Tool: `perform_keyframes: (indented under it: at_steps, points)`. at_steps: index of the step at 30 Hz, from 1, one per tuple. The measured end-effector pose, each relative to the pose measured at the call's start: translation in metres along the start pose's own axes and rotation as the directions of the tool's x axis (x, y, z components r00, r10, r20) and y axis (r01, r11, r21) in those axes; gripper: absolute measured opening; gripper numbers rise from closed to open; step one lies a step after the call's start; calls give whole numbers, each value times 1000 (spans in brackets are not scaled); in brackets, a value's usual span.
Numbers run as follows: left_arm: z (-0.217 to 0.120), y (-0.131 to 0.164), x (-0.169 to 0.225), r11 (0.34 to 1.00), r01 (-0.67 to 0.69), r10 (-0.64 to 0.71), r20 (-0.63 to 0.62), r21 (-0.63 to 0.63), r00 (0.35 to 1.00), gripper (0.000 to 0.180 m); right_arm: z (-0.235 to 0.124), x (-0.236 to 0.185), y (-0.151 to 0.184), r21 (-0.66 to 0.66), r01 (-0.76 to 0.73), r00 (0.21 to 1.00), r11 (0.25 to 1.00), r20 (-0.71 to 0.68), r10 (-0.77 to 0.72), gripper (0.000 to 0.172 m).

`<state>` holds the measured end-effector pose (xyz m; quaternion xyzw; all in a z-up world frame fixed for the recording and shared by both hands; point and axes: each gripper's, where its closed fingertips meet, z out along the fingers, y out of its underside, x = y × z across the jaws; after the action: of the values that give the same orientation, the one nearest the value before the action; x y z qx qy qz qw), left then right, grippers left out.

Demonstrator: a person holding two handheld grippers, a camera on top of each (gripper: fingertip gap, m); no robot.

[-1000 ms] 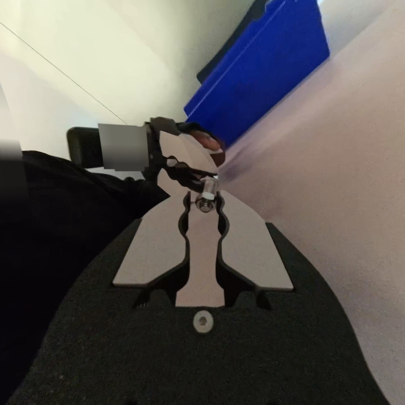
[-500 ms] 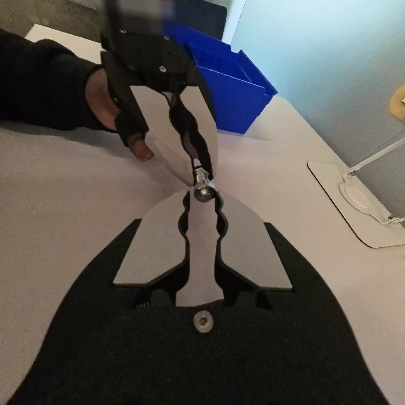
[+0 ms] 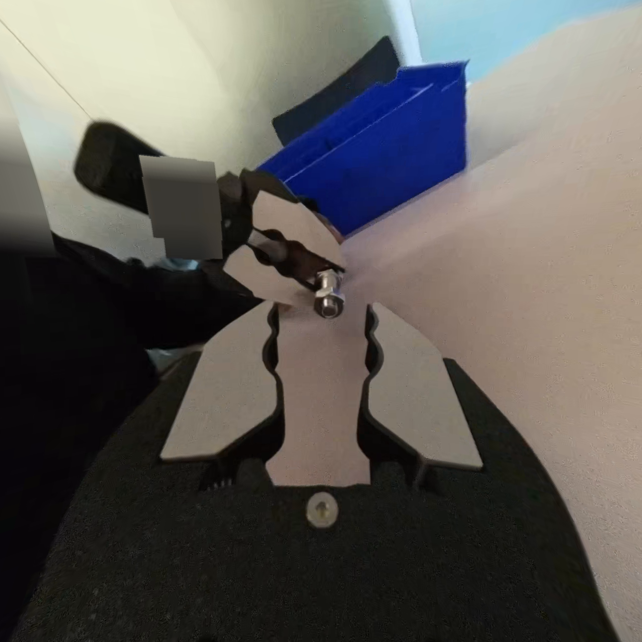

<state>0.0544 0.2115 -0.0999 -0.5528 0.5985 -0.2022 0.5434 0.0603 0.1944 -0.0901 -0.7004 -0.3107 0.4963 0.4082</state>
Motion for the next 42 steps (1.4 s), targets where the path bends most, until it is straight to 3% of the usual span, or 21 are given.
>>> perform_keyframes:
  at_steps: [2, 5, 7, 10, 11, 13, 16, 19, 21, 25, 29, 32, 35, 36, 38, 40, 42]
  points:
    - [-2, -1, -1, 990, 139, -137, -61, 28, 989, 17, -4, 5, -5, -20, 229, 964, 973, -131, -230, 49]
    - [-3, -2, -2, 966, 255, -248, -122, 48, 961, 17, -5, 4, -7, -105, 491, 832, 865, -236, -501, 48]
    - [-2, -1, 2, 957, 286, -277, -154, 41, 948, 17, -2, 2, -3, -160, 586, 755, 794, -247, -607, 44]
    - [2, -1, 10, 967, 254, -246, -175, 25, 953, 17, 5, 0, 9, -224, 617, 721, 755, -224, -655, 28]
    - [3, -1, 15, 974, 227, -220, -179, 19, 959, 17, 7, 0, 13, -238, 600, 732, 764, -221, -644, 18]
    - [6, 4, 17, 992, 126, -126, -131, -8, 983, 17, 8, 4, 19, -249, 499, 808, 830, -212, -550, 18]
    - [6, 6, 16, 989, -140, 140, -18, -35, 990, 17, 9, 3, 24, -166, 129, 978, 978, -139, -153, 17]
    - [5, -2, 20, 961, -277, 277, 25, -17, 961, 17, 9, -7, 18, -76, -202, 976, 976, 68, 207, 20]
    - [7, -3, 20, 978, -208, 208, 2, -12, 978, 17, 7, -10, 7, -17, -223, 966, 975, 130, 223, 33]
    - [4, 2, 7, 999, 39, -39, -45, 2, 998, 17, 2, -3, -1, -21, 155, 986, 988, -55, -156, 49]
    - [0, 0, 3, 967, 254, -247, -132, 38, 960, 17, -2, -1, -7, -107, 532, 810, 840, -227, -541, 49]
    - [0, -2, 8, 951, 308, -296, -187, 40, 937, 17, 2, -2, 0, -202, 661, 680, 722, -245, -691, 43]
    - [2, -3, 17, 949, 313, -297, -231, 35, 927, 17, 7, -2, 10, -255, 682, 648, 686, -225, -728, 21]
    - [3, -2, 19, 955, 297, -282, -230, 30, 931, 17, 7, -1, 12, -265, 659, 667, 704, -226, -710, 19]
    - [5, 1, 20, 979, 201, -194, -176, 27, 965, 17, 7, 1, 14, -248, 526, 791, 813, -209, -575, 19]
    - [4, -1, 18, 999, 19, -16, -81, 38, 997, 17, 7, -2, 15, -164, 261, 947, 951, -148, -286, 18]
    - [1, -5, 18, 982, -182, 182, -1, 39, 983, 17, 7, -8, 17, -110, -45, 999, 993, -8, 45, 18]
